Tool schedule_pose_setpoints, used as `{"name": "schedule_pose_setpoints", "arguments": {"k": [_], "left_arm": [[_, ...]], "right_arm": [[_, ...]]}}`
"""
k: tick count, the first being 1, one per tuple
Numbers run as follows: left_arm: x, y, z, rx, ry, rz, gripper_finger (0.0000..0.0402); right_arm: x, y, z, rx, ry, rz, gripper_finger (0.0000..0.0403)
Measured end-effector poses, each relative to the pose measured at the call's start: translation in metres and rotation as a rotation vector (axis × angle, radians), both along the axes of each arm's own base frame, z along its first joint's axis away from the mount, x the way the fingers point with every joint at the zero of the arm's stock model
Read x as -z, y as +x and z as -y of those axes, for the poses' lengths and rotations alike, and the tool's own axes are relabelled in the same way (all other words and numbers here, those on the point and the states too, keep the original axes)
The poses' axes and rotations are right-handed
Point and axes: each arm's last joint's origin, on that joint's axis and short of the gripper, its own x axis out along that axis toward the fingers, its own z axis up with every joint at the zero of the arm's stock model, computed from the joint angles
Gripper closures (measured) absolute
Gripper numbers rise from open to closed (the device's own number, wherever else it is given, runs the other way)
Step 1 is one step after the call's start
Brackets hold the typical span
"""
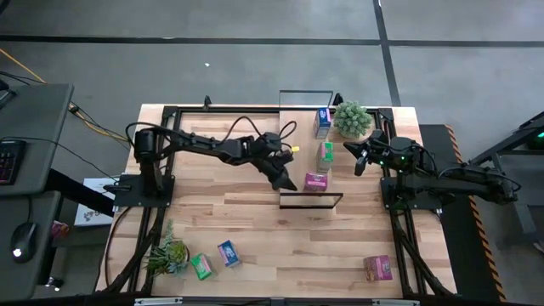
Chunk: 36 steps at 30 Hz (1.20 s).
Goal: Stack cereal on shelf
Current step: Put the top violet cereal box on the shelf
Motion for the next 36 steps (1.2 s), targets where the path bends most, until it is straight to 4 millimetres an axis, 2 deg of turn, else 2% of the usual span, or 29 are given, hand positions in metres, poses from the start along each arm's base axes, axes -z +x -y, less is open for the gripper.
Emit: {"name": "schedule_pose_setpoints", "arguments": {"k": [5, 11, 20, 31, 36], "left_arm": [[0.0, 0.002, 0.002, -0.045, 0.082, 0.027, 0.0401], [0.0, 0.002, -0.002, -0.081, 0.07, 0.018, 0.0401], [0.027, 0.019, 0.007, -0.076, -0.007, -0.014, 0.0401], [0.025, 0.025, 0.0, -0.138, 0.02, 0.013, 0.0401], [0.025, 0.025, -0.011, -0.208, 0.073, 0.024, 0.0401]], "right_arm": [[0.0, 0.0, 0.0, 0.0, 0.0, 0.001, 0.0402], [0.0, 0.0, 0.0, 0.0, 0.001, 0.002, 0.0402], [0.0, 0.0, 0.0, 0.0, 0.0, 0.002, 0.0402], [0.0, 0.0, 0.0, 0.0, 0.0, 0.0, 0.0402], [0.0, 0.0, 0.0, 0.0, 0.001, 0.001, 0.0402]]}}
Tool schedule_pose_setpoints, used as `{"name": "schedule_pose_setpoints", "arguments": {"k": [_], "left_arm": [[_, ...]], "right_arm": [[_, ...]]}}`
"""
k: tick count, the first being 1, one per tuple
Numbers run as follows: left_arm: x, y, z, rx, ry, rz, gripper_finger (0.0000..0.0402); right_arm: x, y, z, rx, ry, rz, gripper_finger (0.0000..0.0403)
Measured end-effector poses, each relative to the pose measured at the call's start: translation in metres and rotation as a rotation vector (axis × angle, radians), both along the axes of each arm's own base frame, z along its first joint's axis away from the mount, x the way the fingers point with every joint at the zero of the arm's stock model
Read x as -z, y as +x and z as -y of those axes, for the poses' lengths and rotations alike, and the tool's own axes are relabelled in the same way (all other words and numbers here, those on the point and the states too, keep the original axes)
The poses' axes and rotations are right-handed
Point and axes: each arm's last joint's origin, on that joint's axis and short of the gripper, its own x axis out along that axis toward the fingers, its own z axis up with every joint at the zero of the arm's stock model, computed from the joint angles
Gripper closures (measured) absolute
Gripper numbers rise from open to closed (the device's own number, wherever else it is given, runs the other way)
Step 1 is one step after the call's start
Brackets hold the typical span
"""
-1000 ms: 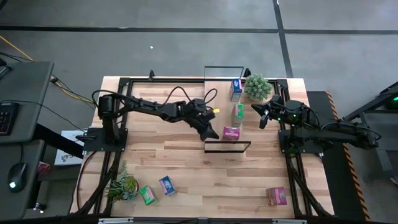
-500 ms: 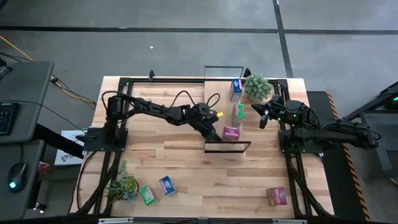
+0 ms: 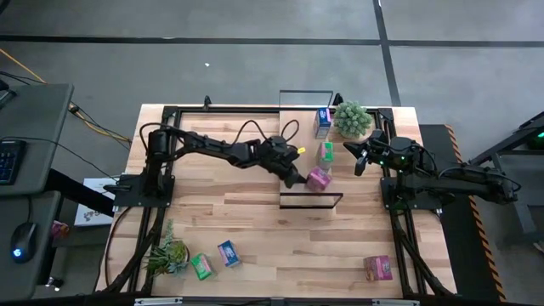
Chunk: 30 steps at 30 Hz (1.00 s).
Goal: Stack cereal on shelf
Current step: Put the top violet cereal box on the shelf
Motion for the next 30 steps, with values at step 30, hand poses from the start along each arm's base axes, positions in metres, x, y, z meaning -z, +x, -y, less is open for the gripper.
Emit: {"name": "schedule_pose_setpoints", "arguments": {"k": [30], "left_arm": [[0.005, 0.002, 0.015, 0.059, 0.334, 0.05, 0.0401]], "right_arm": [[0.0, 0.0, 0.0, -0.001, -0.003, -0.006, 0.0402]]}}
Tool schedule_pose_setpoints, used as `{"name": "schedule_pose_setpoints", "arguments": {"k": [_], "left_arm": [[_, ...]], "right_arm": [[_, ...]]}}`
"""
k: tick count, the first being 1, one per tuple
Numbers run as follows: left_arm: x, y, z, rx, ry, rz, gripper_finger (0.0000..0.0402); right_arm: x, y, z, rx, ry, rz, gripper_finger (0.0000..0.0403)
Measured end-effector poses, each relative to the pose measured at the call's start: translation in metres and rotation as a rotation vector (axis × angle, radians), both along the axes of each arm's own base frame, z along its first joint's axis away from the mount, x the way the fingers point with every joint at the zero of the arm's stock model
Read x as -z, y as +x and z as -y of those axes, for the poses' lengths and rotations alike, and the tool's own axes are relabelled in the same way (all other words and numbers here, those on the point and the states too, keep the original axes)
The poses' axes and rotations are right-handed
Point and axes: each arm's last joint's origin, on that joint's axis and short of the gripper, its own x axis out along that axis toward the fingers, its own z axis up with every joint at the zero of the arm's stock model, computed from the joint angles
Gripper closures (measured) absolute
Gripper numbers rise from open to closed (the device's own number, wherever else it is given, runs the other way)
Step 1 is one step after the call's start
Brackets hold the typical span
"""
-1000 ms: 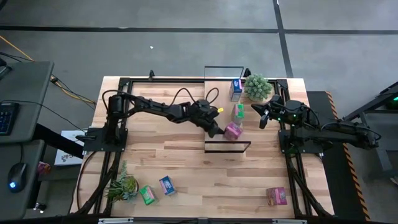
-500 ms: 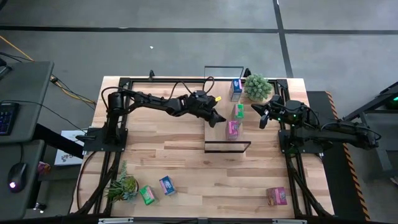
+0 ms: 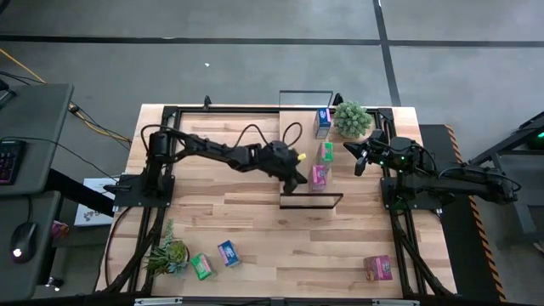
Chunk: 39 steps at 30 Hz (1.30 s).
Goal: Stack cereal on shelf
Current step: Put the top violet cereal box on the shelf
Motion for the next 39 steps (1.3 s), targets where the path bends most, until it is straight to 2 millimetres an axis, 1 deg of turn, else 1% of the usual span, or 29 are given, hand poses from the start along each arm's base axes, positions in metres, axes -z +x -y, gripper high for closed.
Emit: {"name": "schedule_pose_setpoints", "arguments": {"k": [5, 9, 12, 18, 23, 26, 29, 32, 36, 39], "left_arm": [[0.0, 0.002, 0.016, -0.016, 0.094, 0.0, 0.0401], [0.001, 0.002, 0.016, -0.073, 0.192, -0.001, 0.0401], [0.001, 0.002, 0.014, -0.078, 0.229, 0.001, 0.0401], [0.001, 0.002, 0.014, 0.012, 0.334, 0.016, 0.0401], [0.0, 0.002, 0.014, 0.11, 0.37, 0.047, 0.0401], [-0.002, 0.003, 0.01, 0.118, 0.327, 0.052, 0.0401], [-0.013, 0.008, 0.003, 0.108, 0.21, 0.074, 0.0401], [-0.023, 0.012, -0.004, 0.097, 0.103, 0.035, 0.0401], [-0.036, 0.016, -0.008, 0.101, 0.072, -0.001, 0.0401], [-0.036, 0.016, -0.008, 0.102, 0.069, -0.018, 0.0401]], "right_arm": [[0.0, 0.0, 0.0, 0.001, 0.003, 0.001, 0.0402], [0.0, 0.0, 0.0, 0.0, 0.003, 0.002, 0.0402], [0.0, 0.0, 0.0, 0.001, 0.003, 0.002, 0.0402], [0.0, 0.0, 0.0, 0.001, 0.003, 0.002, 0.0402], [0.0, 0.0, 0.0, 0.0, 0.003, 0.002, 0.0402], [0.0, 0.0, 0.0, 0.0, 0.003, 0.002, 0.0402], [0.0, 0.0, 0.0, 0.001, 0.002, 0.005, 0.0402], [0.0, 0.0, 0.0, 0.0, 0.002, 0.005, 0.0402], [0.0, 0.0, 0.0, 0.001, 0.002, 0.005, 0.0402], [0.0, 0.0, 0.0, 0.0, 0.002, 0.005, 0.0402]]}}
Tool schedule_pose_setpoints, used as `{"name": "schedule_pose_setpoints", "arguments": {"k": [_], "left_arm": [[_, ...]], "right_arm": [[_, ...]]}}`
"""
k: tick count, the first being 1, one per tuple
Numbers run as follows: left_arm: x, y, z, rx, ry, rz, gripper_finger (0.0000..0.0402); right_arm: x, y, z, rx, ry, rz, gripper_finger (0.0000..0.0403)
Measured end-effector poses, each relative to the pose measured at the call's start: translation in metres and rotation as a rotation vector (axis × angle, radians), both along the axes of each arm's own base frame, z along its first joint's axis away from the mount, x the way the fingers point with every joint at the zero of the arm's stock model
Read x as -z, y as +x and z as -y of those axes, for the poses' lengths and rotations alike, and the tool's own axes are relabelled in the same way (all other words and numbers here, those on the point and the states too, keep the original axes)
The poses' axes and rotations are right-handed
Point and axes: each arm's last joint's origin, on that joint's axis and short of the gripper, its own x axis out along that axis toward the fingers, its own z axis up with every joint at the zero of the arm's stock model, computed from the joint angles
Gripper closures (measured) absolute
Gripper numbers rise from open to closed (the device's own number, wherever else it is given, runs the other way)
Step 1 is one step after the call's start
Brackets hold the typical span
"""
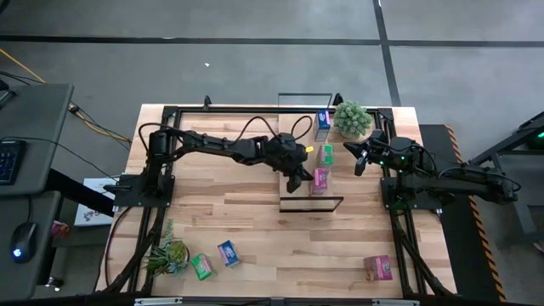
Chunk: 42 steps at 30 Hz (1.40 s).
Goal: Stack cereal on shelf
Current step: Put the top violet cereal box on the shelf, then put the violet cereal box on the shelf aligned with the other violet cereal box
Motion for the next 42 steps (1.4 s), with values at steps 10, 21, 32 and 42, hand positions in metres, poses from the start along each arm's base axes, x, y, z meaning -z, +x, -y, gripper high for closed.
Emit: {"name": "schedule_pose_setpoints", "arguments": {"k": [10, 21, 32, 42], "left_arm": [[0.006, -0.005, -0.005, -0.021, -0.033, -0.08, 0.0401], [-0.013, -0.024, -0.066, -0.158, -0.039, -0.056, 0.0401], [-0.039, -0.077, -0.082, -0.273, 0.094, 0.22, 0.0401], [-0.032, -0.146, -0.051, -0.279, 0.095, 0.7, 0.0401]], "right_arm": [[0.0, 0.0, 0.0, 0.0, 0.0, 0.0, 0.0402], [0.0, 0.0, 0.0, -0.002, -0.006, -0.004, 0.0402], [0.001, 0.0, 0.0, 0.001, 0.005, -0.012, 0.0402], [0.001, 0.0, 0.0, 0.008, 0.026, 0.008, 0.0402]]}}
